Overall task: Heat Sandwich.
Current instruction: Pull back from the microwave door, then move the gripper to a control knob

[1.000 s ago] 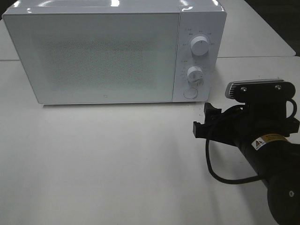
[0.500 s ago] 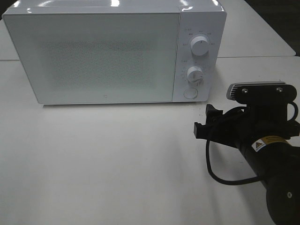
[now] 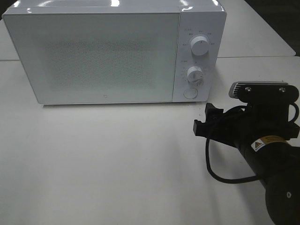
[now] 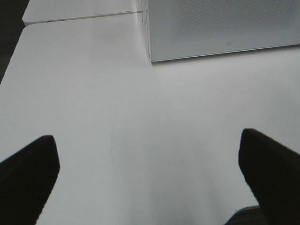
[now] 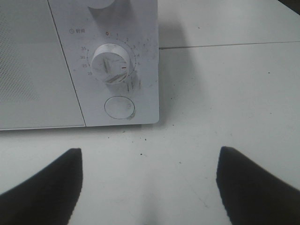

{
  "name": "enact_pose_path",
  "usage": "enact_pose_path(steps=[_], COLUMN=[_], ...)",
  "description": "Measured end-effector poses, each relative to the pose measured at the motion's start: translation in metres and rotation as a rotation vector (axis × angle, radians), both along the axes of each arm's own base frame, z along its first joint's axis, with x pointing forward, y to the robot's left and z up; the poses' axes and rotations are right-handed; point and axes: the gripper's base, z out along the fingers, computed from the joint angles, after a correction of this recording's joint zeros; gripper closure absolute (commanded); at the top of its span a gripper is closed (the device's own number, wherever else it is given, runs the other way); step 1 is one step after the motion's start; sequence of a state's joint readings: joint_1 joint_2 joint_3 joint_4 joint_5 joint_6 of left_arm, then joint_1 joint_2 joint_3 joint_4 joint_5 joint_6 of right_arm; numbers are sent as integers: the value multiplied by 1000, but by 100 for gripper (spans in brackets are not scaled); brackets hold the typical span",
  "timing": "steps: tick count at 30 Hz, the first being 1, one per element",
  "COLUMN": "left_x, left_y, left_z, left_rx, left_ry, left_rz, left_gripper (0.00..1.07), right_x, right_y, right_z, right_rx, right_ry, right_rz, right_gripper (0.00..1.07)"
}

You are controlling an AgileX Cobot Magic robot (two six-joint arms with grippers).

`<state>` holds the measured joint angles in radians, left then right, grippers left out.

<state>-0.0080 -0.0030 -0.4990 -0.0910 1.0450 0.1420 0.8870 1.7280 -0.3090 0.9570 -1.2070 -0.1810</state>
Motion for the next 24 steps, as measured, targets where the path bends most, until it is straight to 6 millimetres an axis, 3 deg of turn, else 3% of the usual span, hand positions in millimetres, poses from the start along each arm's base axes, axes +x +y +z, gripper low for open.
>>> enact_pose_path(steps=[13,24], left_x=[0,0], left_y=[0,0], left_z=[0,0], left_rx=[0,0], left_ry=[0,0], left_rz=[0,0], left_gripper=[3,3], right_x=[26,53], right_y=[3,20], right_z=[10,-12], right_rx=[20,-26], right_ry=[-64,-46], right_rz=[16,37], right_gripper=[31,31])
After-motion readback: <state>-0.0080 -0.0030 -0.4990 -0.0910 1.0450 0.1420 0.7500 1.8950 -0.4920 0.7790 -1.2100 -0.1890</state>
